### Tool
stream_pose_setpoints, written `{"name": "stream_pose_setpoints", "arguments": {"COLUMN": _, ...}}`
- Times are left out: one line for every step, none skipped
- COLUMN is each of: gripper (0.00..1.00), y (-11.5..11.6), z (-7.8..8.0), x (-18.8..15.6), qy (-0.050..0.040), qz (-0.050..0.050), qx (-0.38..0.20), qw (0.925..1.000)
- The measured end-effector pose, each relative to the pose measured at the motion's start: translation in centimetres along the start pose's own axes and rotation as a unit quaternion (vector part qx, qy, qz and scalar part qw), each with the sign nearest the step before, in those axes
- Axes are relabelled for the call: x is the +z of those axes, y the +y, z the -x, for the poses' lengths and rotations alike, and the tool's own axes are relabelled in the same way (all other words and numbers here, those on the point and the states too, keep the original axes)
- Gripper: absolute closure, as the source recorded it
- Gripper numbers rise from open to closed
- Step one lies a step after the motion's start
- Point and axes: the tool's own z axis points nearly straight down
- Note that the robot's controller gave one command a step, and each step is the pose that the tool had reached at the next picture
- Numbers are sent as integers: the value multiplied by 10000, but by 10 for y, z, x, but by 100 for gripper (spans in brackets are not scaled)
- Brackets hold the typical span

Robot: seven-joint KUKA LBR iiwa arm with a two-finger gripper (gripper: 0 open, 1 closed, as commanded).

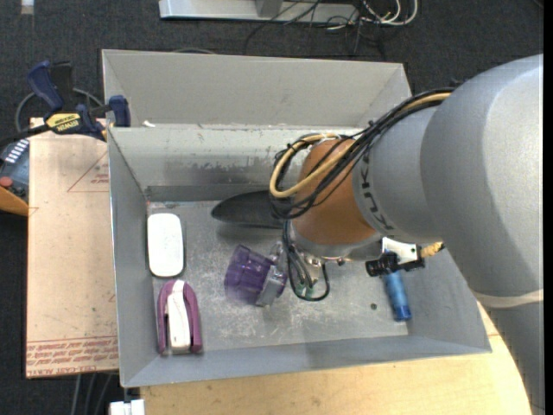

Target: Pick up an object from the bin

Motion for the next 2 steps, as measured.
{"name": "stream_pose_setpoints", "arguments": {"gripper": 100, "y": 0, "z": 0, "x": 0, "qy": 0, "qz": -1, "qx": -4, "qw": 10000}}
{"name": "stream_pose_setpoints", "arguments": {"gripper": 100, "y": 20, "z": 9, "x": -66, "qy": -4, "qz": 3, "qx": -295, "qw": 9996}}
